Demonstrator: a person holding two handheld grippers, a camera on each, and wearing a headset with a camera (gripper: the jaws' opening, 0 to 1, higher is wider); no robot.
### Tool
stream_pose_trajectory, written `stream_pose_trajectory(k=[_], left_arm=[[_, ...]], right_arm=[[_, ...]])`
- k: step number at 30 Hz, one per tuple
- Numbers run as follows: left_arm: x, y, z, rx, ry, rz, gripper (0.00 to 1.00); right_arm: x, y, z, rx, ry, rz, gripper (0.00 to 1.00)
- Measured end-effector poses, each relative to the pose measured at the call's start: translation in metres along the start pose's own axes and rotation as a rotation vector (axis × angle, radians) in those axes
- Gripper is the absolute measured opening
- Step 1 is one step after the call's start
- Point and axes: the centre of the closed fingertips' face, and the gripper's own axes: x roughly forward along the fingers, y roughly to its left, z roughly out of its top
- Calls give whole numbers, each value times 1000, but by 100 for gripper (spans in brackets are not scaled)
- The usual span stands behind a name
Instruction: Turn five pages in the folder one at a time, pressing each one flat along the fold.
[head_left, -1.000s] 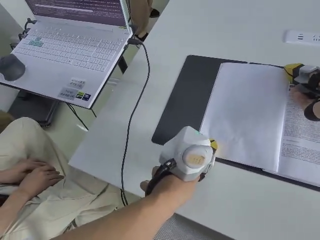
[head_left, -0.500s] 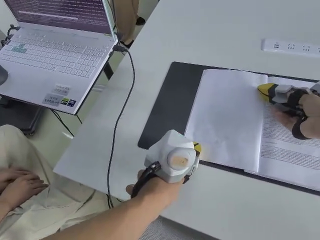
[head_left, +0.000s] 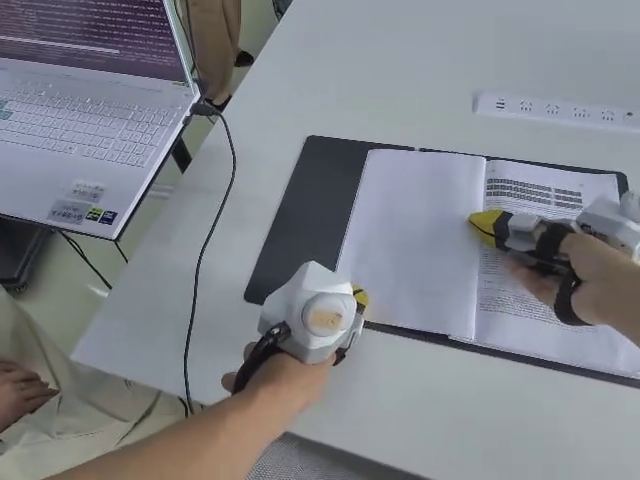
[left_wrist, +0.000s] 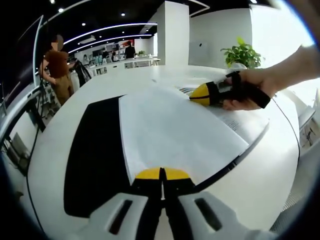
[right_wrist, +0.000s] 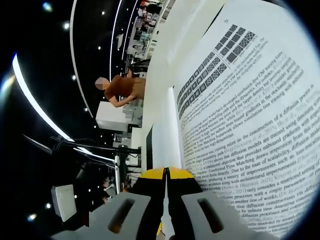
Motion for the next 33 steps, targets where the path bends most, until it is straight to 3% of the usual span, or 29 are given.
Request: stream_pose_trajectory(k=[1,13,33], left_arm=[[0,0,0,2,-1,0,0],[0,0,0,9,3,2,0],[-1,0,1,18,4,8,0]], right_arm=[[-2,-1,-8,-11,24,-2,0],[-27,-2,-64,-19,81,-6,0],[-55,-8,-117,11,93,-1,0]])
